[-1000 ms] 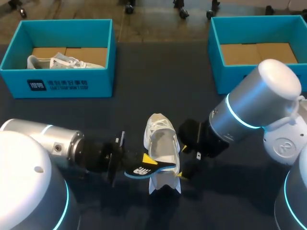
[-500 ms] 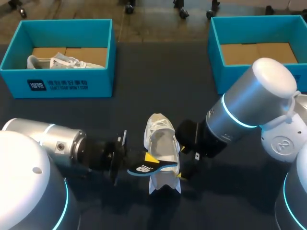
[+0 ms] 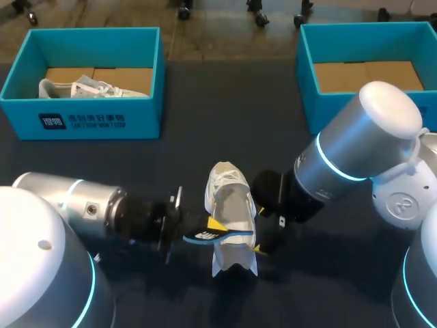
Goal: Take the shoe out of the shoebox, open the shoe tongue, remove and reinsert the insole, then place the shoe into the shoebox
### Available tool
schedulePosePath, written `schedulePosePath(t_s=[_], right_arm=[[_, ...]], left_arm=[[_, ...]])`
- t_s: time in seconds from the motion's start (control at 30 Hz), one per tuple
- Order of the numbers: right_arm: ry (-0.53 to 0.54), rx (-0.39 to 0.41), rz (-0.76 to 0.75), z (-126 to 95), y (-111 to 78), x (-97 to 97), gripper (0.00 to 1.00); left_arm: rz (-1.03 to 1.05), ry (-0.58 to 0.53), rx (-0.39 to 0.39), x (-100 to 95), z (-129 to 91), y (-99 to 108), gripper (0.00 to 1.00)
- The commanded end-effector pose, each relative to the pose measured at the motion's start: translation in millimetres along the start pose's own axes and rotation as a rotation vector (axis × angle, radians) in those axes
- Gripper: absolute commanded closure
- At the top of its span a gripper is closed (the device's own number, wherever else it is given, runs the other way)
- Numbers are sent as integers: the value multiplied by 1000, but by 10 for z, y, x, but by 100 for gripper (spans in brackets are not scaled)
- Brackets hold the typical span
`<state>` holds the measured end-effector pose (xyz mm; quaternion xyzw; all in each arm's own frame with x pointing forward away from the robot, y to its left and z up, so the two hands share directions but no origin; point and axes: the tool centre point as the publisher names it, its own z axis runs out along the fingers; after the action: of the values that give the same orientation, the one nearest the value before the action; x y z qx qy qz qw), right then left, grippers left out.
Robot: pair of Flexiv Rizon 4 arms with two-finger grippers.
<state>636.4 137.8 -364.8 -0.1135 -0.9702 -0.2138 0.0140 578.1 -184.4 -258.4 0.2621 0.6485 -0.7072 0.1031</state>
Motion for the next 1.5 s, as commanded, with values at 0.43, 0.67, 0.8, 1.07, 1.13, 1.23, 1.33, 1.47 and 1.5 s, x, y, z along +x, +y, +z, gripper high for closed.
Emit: schedulePosePath(t_s=[0.43, 0.67, 0.8, 1.07, 1.13, 1.23, 1.33, 1.47, 1.5], right_arm=[[-4, -1, 0, 6, -7, 18, 0], [-4, -1, 0, 6, -7, 18, 0], [-4, -1, 0, 6, -7, 18, 0], [-4, -1, 0, 6, -7, 18, 0], [-4, -1, 0, 6, -7, 18, 0], [-4, -1, 0, 6, -7, 18, 0], [-4, -1, 0, 6, -7, 18, 0], [-9, 3, 3, -11, -14, 18, 0], [-13, 7, 7, -20, -15, 15, 0]], left_arm=[[0, 1, 1, -10, 20, 16, 100], [0, 1, 1, -10, 20, 16, 100], [-3, 7, 10, -3, 26, 44, 100], [-5, -10, 36, -26, -26, 133, 100], [-1, -10, 40, -32, -36, 148, 100], [3, -10, 46, -38, -39, 169, 100], [4, -10, 51, -28, -40, 167, 100], [19, -5, 60, -9, -38, 123, 100], [22, -3, 62, -2, -35, 114, 100]])
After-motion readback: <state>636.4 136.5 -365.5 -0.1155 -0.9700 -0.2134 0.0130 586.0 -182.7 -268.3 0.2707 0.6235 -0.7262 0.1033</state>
